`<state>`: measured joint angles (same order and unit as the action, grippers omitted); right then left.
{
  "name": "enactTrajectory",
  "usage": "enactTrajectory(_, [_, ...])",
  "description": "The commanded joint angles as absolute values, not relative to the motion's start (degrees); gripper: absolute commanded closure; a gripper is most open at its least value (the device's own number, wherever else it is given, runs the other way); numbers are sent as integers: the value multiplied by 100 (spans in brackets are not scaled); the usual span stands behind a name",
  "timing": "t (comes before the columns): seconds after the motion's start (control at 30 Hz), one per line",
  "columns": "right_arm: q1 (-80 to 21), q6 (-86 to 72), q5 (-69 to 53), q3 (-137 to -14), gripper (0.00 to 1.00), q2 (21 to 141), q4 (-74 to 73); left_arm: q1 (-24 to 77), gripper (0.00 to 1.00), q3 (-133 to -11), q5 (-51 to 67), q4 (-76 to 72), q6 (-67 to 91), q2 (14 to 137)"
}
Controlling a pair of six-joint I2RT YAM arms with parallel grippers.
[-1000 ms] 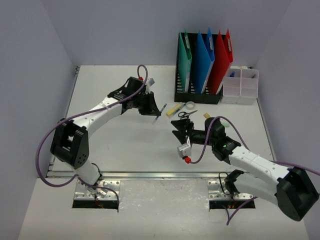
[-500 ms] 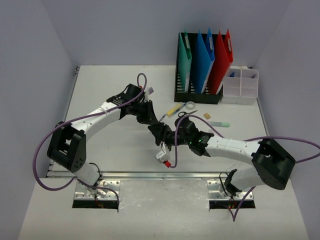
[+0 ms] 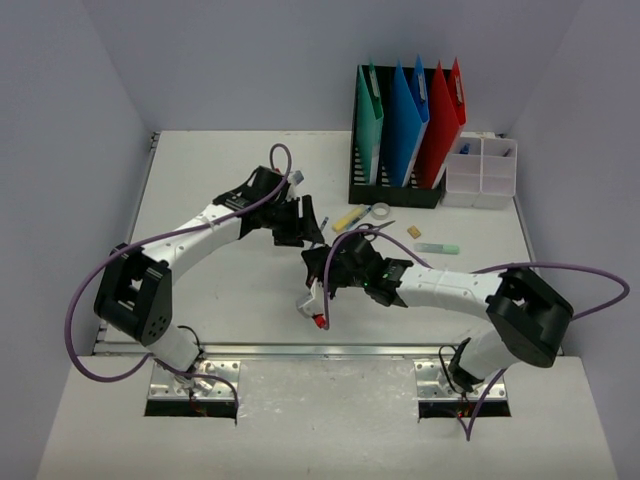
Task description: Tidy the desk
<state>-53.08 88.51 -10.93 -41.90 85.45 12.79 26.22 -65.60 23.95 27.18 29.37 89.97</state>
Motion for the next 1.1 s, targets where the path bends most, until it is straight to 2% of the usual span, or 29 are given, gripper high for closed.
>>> enactTrajectory(0.0, [-5294,8103,-807,-4106,100,7947,1425,2612,0,-6551,1663,2595,3033,8652])
enactTrajectory(0.1, [-5058,6999,-657,-3982,100,7306,1176,2558,0,-6561,1082,2563,2824,8378])
enactTrajectory(0.2, [-4393,4324,-225,-4249,100,6573,650,2341,0,-6454,905,2264,2664,8141])
enactTrajectory(0.3, [-2945,2690,-10,-4329,100,6105,198,2268,0,-6183,799,1725,2673,7909])
enactTrajectory(0.4, [-1563,1685,53,-4036,100,5857,619,2268,0,-5821,763,973,2801,7743])
enactTrajectory(0.5, [-543,965,364,-4072,100,6029,985,2276,0,-5662,829,327,2893,7818])
enactTrajectory(0.6, [399,77,406,-4641,100,6713,1129,2304,0,-5747,621,-69,2489,8163])
enactTrajectory(0.73, [1015,-629,586,-5432,100,7566,1697,2364,1,-5852,131,-504,2308,8555])
enactTrajectory(0.77, [1068,-701,643,-5554,100,7762,1823,2364,7,-5833,124,-632,2273,8599])
enactTrajectory(0.83, [1160,-848,730,-5748,100,8257,2388,2364,26,-5820,138,-791,2241,8733])
enactTrajectory(0.87, [1180,-836,758,-5817,100,8415,2727,2367,30,-5840,167,-822,2241,8831])
enactTrajectory(0.9, [1185,-763,763,-5864,100,8551,3023,2372,31,-5863,213,-832,2241,8938])
enactTrajectory(1.0, [1178,-631,938,-6022,100,9082,3896,2382,22,-5888,259,-930,2205,9116])
enactTrajectory(1.07, [1178,-559,1077,-6274,100,9377,4038,2382,8,-5868,249,-1023,2165,9185])
